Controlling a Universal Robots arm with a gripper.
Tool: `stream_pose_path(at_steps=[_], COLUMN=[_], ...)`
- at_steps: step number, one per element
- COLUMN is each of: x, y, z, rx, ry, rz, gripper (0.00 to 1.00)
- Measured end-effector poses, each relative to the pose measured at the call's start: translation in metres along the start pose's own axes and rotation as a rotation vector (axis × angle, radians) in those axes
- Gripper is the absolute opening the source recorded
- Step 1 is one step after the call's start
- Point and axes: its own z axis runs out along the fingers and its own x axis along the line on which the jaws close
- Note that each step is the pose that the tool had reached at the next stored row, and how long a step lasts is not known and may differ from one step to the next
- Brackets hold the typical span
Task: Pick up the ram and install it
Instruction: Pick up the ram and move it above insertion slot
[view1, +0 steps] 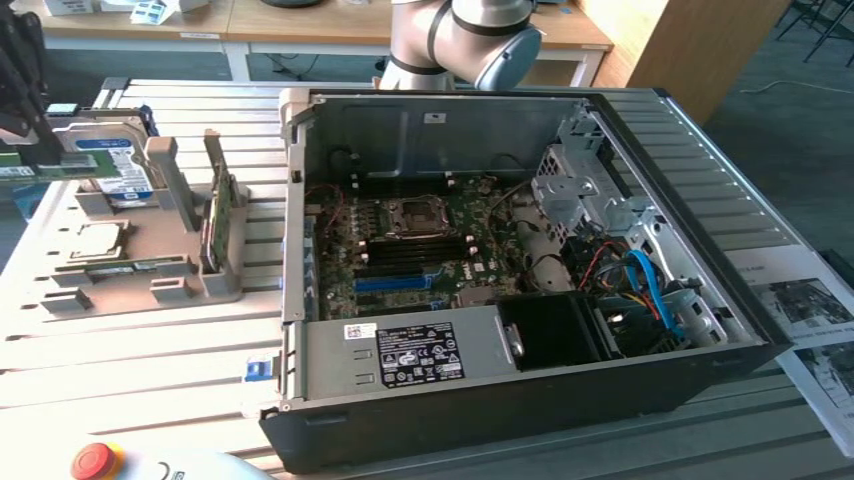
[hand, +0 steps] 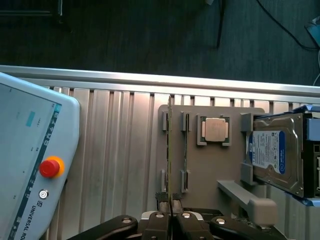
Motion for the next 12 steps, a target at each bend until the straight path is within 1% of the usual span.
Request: stream_pose_path(at_steps=[2,8,12], x=[0.0000,0.0000,0.0003], y=[0.0001,0.0000,-0.0026], z=[-0.0017,-0.0019,-0.0020], rx=[0.0001,0.0000,-0.0012], ry=[0.0005,0.0007,0.0006], rz=[0.000,0.000,0.000], gripper=[0.12,0.12,0.12])
